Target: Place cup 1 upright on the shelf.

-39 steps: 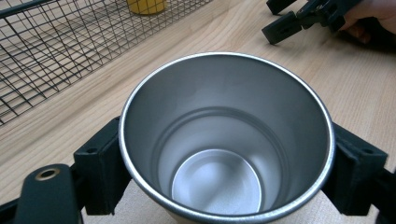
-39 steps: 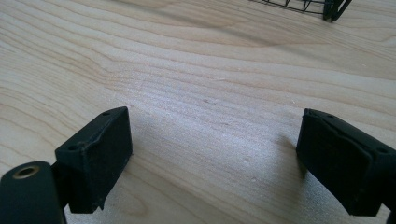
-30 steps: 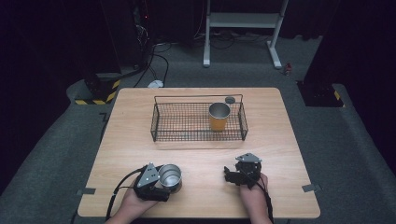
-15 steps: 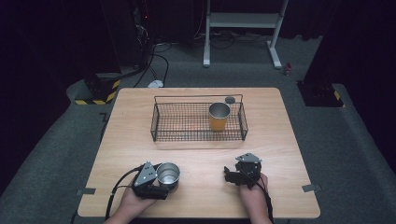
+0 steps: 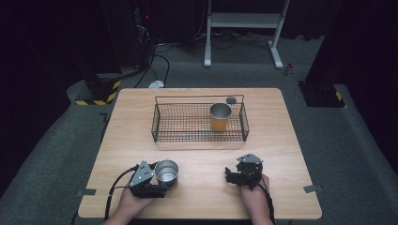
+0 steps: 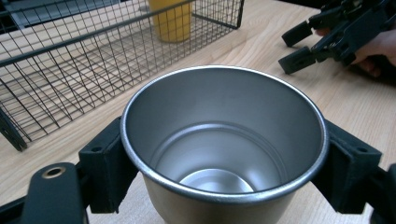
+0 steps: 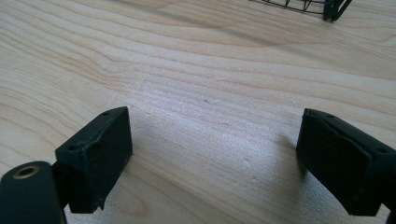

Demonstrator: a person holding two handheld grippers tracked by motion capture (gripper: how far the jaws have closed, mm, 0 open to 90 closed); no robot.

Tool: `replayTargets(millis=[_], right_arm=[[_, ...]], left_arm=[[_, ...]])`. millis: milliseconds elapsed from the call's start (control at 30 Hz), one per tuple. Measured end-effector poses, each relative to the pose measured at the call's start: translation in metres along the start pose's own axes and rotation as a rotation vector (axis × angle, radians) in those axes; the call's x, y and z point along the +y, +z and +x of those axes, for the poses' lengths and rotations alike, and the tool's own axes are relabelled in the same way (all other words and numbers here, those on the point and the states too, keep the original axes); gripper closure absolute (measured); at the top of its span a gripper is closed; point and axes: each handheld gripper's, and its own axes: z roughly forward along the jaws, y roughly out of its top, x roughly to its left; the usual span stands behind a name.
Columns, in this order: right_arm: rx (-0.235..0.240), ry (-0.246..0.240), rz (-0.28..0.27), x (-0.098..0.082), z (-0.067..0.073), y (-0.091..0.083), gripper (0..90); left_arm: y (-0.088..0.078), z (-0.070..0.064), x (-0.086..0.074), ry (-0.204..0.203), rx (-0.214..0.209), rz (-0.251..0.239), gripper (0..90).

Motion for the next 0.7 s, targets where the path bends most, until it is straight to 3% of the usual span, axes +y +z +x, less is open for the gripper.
replayTargets(millis=[267,700], right_arm=[[-0.001,0.0,0.0,0.0,0.0,0.0,10.4],[0.0,0.004,0.001,0.0,0.0,0.0,10.4]], left_arm=[[-0.003,0.003,0.002,-0.004,0.011,-0.044,18.7],[-0.006,0.011,0.006,-0.056,0.035,-0.141,18.7]])
